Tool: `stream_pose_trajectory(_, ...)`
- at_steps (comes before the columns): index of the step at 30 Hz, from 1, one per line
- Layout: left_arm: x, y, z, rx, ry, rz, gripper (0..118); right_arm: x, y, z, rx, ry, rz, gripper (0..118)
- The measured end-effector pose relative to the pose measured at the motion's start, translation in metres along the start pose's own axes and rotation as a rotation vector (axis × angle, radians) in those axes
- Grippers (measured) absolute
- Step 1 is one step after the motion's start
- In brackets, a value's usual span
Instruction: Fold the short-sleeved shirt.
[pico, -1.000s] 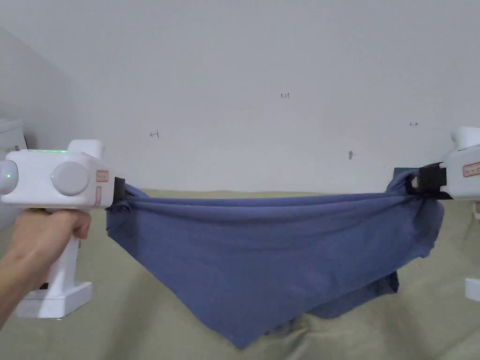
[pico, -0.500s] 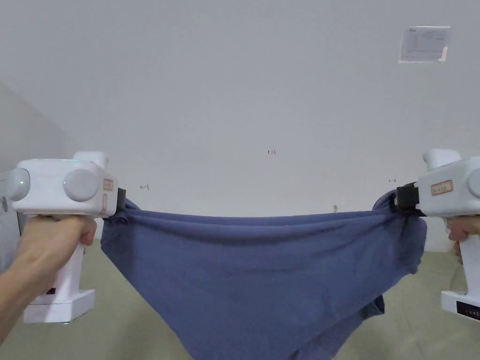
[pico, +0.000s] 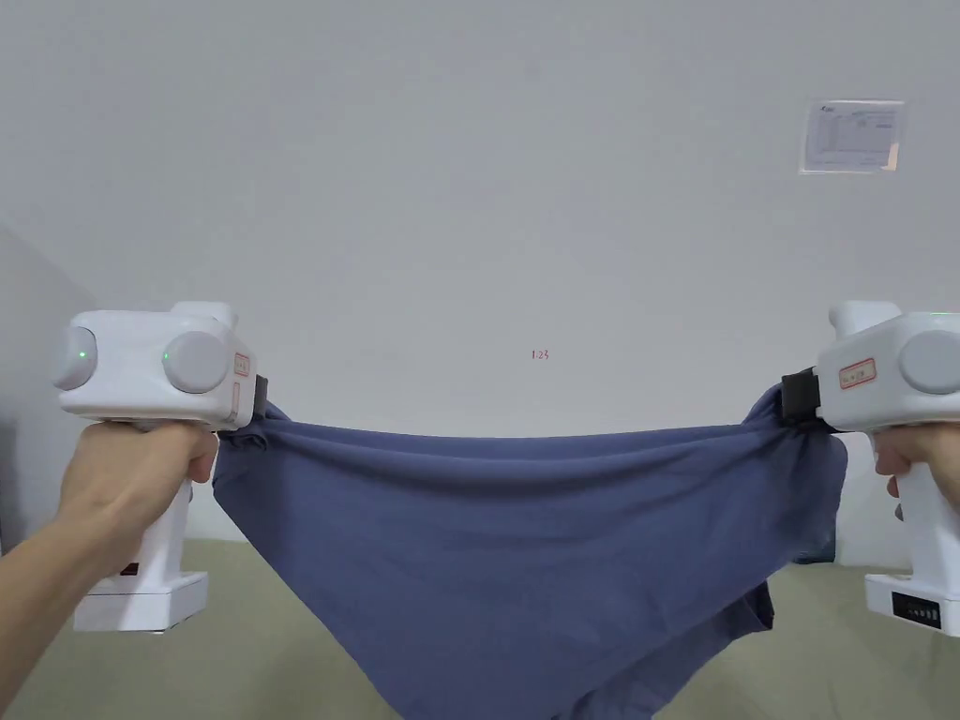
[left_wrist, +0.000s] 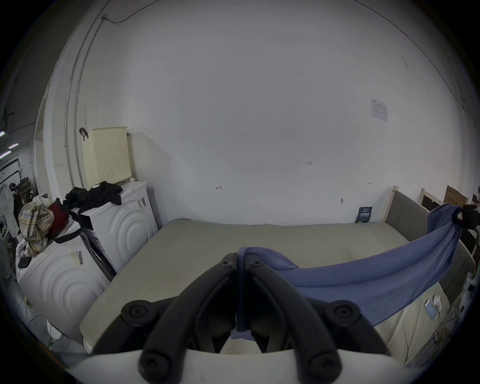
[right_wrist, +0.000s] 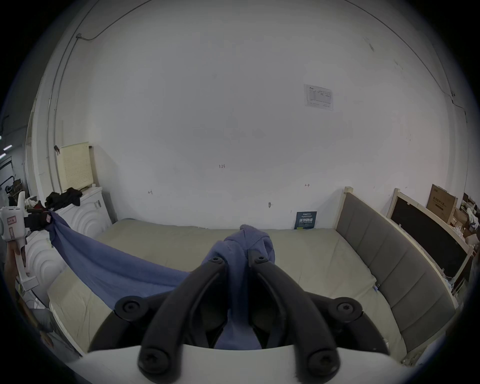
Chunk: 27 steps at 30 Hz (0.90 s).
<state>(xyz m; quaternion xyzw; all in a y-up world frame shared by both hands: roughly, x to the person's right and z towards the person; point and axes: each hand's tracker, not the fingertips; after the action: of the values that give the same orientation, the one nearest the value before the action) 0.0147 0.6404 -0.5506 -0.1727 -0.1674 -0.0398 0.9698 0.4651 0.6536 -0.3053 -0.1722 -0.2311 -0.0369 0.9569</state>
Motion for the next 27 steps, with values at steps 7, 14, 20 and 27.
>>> stream_pose_trajectory(7,0.012,0.017,-0.044,0.015,0.017,0.028,1,0.0,0.014,-0.045,0.032,-0.035,-0.018,15)
stream_pose_trajectory(14,0.024,0.018,-0.094,0.026,0.043,0.033,1,-0.001,0.026,-0.095,0.045,-0.051,-0.01,15)
stream_pose_trajectory(20,0.031,0.008,-0.134,0.02,0.068,0.025,1,-0.006,0.025,-0.133,0.045,-0.056,0.0,15)
stream_pose_trajectory(27,0.03,-0.045,-0.155,-0.062,0.041,0.012,1,-0.005,-0.034,-0.152,-0.029,-0.046,-0.011,15)
